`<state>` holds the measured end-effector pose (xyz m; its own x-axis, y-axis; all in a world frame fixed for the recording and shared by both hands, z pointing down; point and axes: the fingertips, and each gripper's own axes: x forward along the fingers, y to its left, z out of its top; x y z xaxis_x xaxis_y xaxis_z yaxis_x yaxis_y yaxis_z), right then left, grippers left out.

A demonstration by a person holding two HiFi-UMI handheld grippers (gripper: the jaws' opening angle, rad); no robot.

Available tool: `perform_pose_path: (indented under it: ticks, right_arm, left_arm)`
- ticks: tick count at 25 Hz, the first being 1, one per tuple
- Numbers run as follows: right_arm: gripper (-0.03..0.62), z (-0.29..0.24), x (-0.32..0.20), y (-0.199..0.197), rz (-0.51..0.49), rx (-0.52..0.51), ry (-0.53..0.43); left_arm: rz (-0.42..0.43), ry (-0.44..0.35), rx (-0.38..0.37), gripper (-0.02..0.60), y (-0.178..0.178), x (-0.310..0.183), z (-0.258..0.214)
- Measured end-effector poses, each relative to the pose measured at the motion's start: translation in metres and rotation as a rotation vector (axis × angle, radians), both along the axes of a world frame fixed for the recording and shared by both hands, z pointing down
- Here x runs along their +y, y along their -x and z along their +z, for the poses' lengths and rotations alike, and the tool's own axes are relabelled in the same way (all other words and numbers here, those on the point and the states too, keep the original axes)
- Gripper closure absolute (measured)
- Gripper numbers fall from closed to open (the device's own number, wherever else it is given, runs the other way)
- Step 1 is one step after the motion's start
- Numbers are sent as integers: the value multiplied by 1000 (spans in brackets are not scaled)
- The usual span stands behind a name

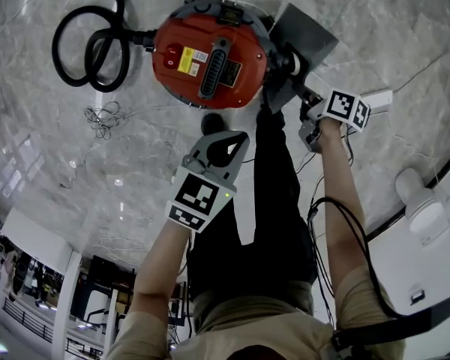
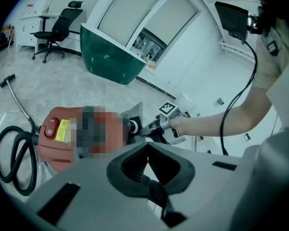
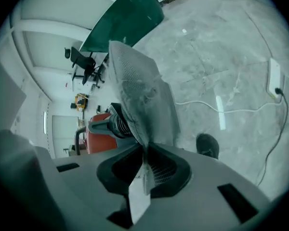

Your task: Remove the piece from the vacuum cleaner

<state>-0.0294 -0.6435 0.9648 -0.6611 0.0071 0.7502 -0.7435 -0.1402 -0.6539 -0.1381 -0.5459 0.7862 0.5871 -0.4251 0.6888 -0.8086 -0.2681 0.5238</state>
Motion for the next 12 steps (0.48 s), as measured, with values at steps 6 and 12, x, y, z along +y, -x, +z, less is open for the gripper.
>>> perform_pose_path:
  ticks: [6, 12]
  right_arm:
    - [571, -3, 4, -4, -680, 324, -357]
    - [565, -3, 3, -4, -76, -27, -80]
  left_arm:
    - [38, -99, -161, 577, -11, -55, 22]
    - [50, -104, -349, 577, 19, -80, 55]
